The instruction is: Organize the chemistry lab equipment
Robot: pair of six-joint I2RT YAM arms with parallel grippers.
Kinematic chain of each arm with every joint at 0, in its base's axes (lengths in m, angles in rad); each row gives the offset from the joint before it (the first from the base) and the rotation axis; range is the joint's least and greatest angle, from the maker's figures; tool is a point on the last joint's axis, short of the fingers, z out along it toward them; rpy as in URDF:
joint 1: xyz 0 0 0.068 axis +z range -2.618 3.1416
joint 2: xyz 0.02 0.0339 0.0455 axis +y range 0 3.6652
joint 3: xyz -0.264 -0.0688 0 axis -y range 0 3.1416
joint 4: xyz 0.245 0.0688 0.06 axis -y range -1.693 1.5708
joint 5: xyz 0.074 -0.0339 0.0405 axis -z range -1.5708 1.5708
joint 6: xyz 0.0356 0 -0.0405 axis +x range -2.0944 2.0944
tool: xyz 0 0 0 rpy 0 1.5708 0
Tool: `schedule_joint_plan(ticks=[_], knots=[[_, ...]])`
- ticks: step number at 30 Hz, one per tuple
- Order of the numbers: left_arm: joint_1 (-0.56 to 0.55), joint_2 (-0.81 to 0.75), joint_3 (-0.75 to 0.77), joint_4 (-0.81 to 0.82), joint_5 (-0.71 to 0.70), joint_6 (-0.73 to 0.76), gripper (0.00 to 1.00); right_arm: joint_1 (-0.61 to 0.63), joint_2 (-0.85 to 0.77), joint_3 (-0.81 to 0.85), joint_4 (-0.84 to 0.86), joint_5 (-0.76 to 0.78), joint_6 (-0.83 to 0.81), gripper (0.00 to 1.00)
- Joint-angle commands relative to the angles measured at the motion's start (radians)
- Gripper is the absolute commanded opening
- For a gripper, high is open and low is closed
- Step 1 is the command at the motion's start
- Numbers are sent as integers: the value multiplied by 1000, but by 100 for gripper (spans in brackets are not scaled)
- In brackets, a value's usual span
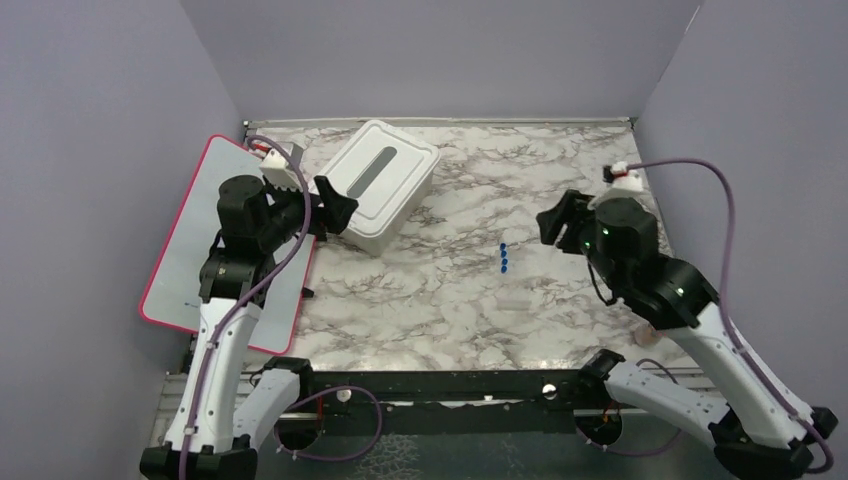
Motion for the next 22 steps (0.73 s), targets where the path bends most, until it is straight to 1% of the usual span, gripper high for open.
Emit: schedule_joint_plan(ticks=[1, 3, 6, 8, 11, 14, 22], knots=[[-3, -119, -23, -40, -86, 24, 85, 4, -160, 40, -193, 114, 21, 63], [-3, -169, -25, -64, -198, 11, 87, 6, -215, 60, -217, 126, 18, 67], [-3, -231, -15, -125, -385, -16, 88, 7, -256, 93, -230, 122, -7, 72], [-2, -269, -17, -159, -460, -27, 89, 6, -265, 116, -243, 122, -18, 72], [-3, -312, -18, -199, -477, -25, 92, 5, -272, 134, -259, 131, -20, 73], [-3, -319, 1, -239, -478, -23, 94, 4, -281, 134, -263, 133, -22, 75], [-6, -311, 11, -264, -446, -16, 99, 5, -288, 121, -275, 139, 0, 85]])
